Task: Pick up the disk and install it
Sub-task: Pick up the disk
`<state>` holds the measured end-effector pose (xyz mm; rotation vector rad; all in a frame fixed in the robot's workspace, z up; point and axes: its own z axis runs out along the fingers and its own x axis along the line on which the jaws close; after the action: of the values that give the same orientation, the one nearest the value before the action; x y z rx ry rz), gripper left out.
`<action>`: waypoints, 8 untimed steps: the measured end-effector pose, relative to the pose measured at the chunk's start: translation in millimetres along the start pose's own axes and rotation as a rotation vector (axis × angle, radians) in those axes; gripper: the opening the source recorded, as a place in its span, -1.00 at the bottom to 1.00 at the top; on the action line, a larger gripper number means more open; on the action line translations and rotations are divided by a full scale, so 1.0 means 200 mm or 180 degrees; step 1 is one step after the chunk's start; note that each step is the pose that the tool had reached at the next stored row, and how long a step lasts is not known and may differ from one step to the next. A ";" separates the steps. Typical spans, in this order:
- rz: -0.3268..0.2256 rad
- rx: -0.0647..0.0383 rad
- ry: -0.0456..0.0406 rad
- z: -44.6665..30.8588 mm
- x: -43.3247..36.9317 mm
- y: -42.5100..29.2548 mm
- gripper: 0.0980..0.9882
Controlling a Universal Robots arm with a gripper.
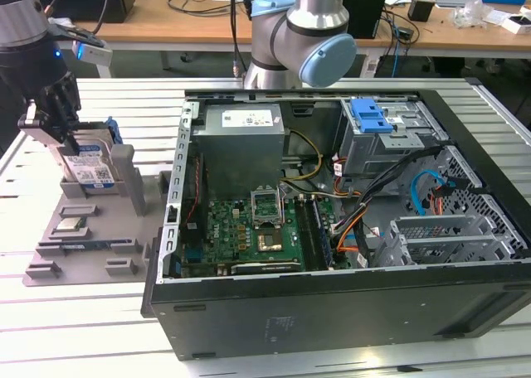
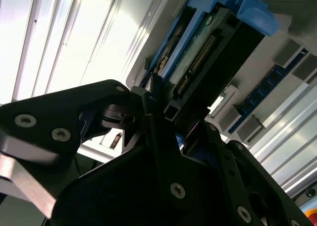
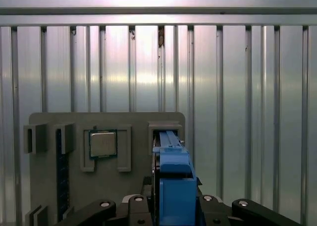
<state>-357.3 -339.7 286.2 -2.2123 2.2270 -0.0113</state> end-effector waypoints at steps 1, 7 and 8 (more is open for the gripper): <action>0.0000 0.0000 0.0000 -0.001 0.000 0.000 -0.41; 0.0000 0.0000 0.0001 -0.024 0.000 0.000 -0.41; 0.0000 0.0000 0.0001 -0.027 0.000 0.000 -0.41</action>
<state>-357.3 -339.7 291.6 -2.2125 2.2271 -0.0114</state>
